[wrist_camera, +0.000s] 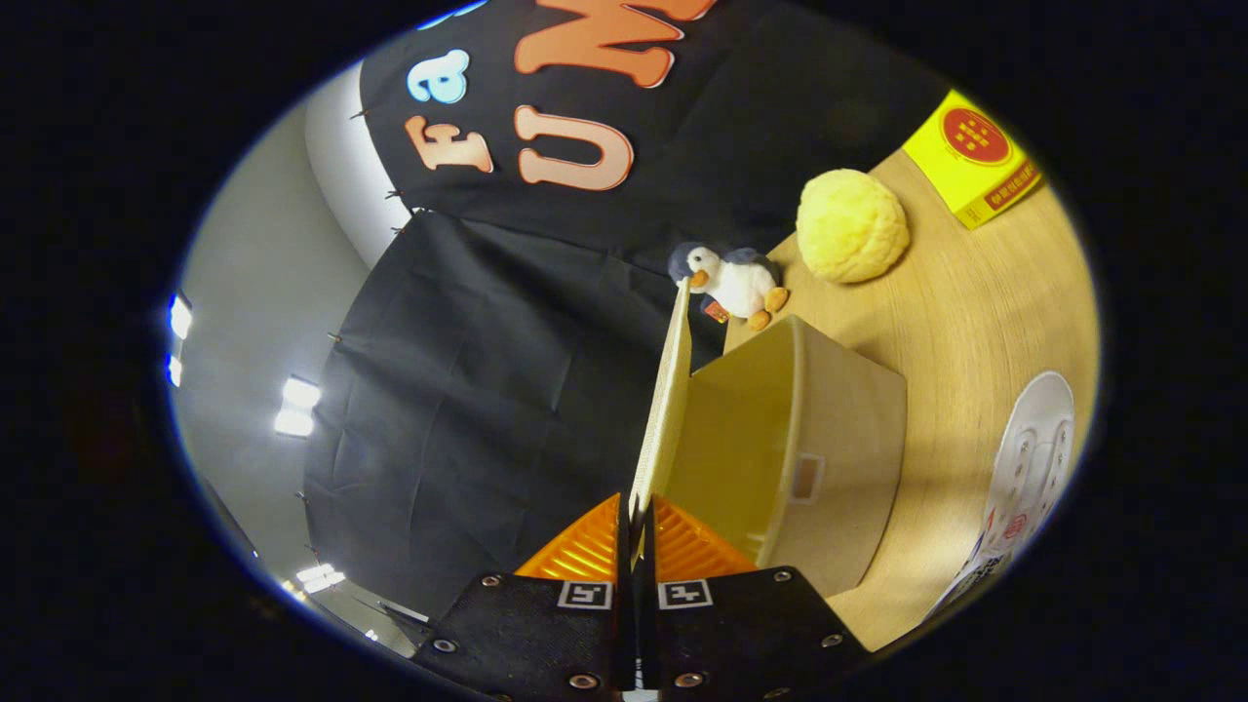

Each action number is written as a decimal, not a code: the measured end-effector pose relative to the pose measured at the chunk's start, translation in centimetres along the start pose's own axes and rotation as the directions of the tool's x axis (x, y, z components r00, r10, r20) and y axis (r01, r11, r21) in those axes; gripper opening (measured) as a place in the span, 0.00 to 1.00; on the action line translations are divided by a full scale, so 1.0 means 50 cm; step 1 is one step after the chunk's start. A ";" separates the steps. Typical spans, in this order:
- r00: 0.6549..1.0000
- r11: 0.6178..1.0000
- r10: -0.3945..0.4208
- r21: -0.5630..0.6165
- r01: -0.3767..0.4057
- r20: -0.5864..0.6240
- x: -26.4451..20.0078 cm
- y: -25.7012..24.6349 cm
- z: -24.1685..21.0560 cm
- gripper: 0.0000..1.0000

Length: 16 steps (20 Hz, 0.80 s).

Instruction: Open the storage box then place both shoes into the box .Put the left shoe in first, then the right shoe, with the right side of both shoes facing outward in a uniform manner.

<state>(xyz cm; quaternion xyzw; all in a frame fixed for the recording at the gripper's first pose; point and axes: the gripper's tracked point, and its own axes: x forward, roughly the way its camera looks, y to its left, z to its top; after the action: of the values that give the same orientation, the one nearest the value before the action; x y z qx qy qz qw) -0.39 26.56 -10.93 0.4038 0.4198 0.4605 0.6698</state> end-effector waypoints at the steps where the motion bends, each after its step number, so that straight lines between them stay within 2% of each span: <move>1: 1.000 1.000 -0.001 -0.016 0.001 0.002 0.012 0.026 0.004 0.03; 10: 1.000 0.994 -0.006 -0.113 0.004 -0.015 0.176 0.220 -0.030 0.03; 14: 0.999 0.989 -0.036 -0.147 0.032 -0.024 0.266 0.259 -0.062 0.04; 16: 0.998 0.984 -0.056 -0.172 0.049 -0.037 0.305 0.268 -0.083 0.08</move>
<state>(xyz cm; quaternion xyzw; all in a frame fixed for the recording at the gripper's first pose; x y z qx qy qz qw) -4.60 45.13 -2.72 0.3241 0.4029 0.4854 0.7050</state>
